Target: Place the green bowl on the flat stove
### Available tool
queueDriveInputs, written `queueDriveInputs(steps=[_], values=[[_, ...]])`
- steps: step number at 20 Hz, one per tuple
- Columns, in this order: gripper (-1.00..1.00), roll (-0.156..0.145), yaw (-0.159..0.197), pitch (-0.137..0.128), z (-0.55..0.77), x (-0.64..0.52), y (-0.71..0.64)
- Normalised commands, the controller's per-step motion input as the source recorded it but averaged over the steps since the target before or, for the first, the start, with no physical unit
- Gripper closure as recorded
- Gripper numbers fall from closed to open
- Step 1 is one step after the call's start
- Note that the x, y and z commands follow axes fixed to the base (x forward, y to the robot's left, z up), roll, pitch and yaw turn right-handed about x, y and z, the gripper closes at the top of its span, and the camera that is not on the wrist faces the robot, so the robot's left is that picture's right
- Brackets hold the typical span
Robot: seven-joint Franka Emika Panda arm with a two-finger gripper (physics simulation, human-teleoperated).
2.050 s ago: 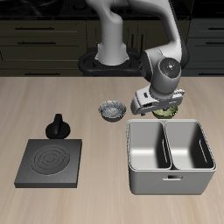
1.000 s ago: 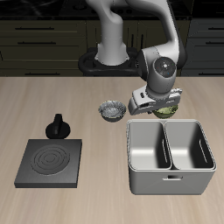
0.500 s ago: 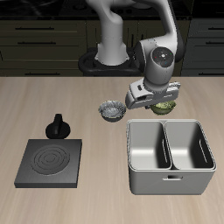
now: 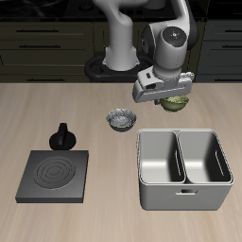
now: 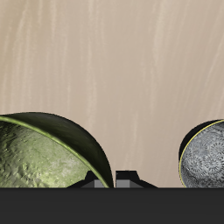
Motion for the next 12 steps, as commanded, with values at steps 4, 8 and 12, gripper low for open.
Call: queueDriveInputs(steps=[4, 8, 12], values=[[1.00, 0.009, -0.023, -0.043, 0.29, -0.07, -0.06], [1.00, 0.019, -0.026, -0.073, 0.34, -0.07, -0.05], [1.00, -0.001, -0.023, -0.085, 0.30, -0.06, -0.01]])
